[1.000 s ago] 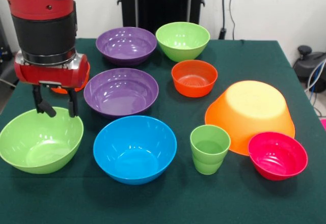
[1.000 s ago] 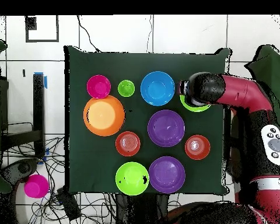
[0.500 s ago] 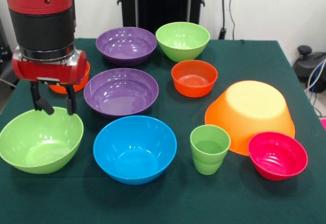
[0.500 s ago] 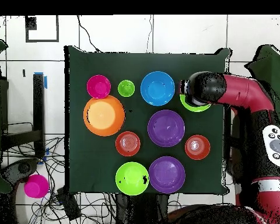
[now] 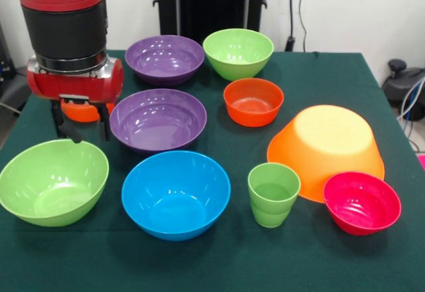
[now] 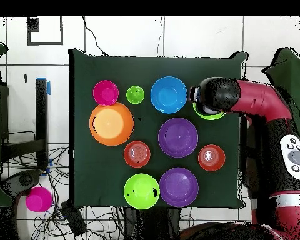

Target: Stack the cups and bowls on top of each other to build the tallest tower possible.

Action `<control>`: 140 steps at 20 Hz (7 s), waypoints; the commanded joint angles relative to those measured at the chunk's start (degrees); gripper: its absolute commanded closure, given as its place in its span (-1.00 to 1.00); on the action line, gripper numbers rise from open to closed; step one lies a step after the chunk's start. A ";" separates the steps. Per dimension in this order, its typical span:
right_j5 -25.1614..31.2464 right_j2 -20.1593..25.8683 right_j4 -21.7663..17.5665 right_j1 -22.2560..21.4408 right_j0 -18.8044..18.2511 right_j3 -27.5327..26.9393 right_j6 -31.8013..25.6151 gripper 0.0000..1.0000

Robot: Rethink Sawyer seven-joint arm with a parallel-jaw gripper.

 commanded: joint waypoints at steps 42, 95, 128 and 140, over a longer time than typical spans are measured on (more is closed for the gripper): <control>6.35 2.87 -1.55 1.57 2.81 1.55 -9.19 -1.00; -3.12 2.80 -4.65 9.05 2.27 -2.04 -9.85 -1.00; -9.43 0.95 -8.46 13.27 1.72 -4.54 -8.62 -1.00; -8.18 -3.19 -11.35 13.70 3.59 -6.03 -5.28 -1.00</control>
